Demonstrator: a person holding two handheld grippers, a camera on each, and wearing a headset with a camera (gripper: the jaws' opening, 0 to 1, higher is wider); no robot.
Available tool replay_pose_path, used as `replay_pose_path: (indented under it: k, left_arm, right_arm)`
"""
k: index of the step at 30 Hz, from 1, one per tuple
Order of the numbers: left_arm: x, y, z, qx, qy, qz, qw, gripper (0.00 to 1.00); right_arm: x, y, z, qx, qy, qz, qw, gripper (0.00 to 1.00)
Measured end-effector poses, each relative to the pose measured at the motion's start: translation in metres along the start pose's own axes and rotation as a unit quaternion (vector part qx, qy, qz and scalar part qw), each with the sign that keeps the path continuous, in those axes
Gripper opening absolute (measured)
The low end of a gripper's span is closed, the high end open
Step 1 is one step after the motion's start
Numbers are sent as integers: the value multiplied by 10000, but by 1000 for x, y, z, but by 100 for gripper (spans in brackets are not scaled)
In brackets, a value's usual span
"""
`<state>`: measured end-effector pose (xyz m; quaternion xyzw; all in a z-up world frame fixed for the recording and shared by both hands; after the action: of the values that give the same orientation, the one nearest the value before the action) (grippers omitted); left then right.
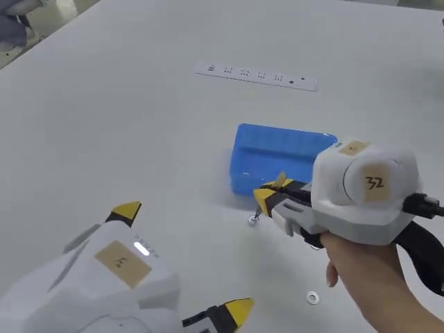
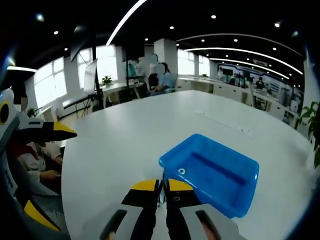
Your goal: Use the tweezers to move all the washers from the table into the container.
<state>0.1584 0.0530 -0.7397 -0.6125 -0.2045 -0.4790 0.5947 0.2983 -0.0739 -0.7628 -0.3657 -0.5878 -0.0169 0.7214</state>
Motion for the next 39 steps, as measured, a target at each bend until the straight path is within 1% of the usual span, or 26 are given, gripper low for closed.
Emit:
replay_pose_path:
  k: [2, 7, 13, 18, 21, 25, 28, 30, 33, 39]
  left_arm:
    - [1, -1, 1, 27, -8, -35, 10000, 99]
    - [1, -1, 1, 54, -34, -39, 10000, 99]
    - [0, -2, 2, 61, -46, -41, 10000, 99]
    - [1, -2, 2, 68, -56, -67, 9999, 99]
    - [1, -2, 2, 66, -52, -44, 10000, 99]
    - [1, -2, 2, 85, -64, -50, 9999, 99]
    - [1, -2, 2, 82, -64, -35, 9999, 99]
    - [1, -2, 2, 79, -60, -28, 9999, 99]
    - [1, -2, 2, 77, -70, -18, 9999, 99]
    - [0, -1, 1, 43, -51, 35, 10000, 99]
  right_arm:
    - [3, -2, -1, 15, 74, -32, 10000, 2]
    - [14, -11, -3, 70, 289, -165, 9994, 2]
    - [33, -20, -6, -7, 311, -447, 9985, 2]
    - [49, -19, -14, -120, 280, -648, 9974, 2]
    - [53, -14, -18, -180, 272, -712, 9969, 2]
    - [53, -6, -24, -285, 297, -744, 9964, 2]
    - [48, 0, -28, -419, 227, -669, 9966, 2]
    - [44, 6, -32, -430, 271, -541, 9972, 2]
    - [38, 13, -36, -455, 321, -471, 9973, 2]
    - [33, 24, -43, -542, 181, -351, 9977, 2]
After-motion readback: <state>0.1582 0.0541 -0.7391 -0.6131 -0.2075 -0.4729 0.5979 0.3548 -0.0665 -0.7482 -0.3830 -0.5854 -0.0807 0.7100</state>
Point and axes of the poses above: the centre of the closed fingertips' face, and the gripper's own axes: y roughly forward along the fingers, z roughly to its left, x roughly out of its top, the point moved 9 cm from there along -y, roughly backward along the fingers
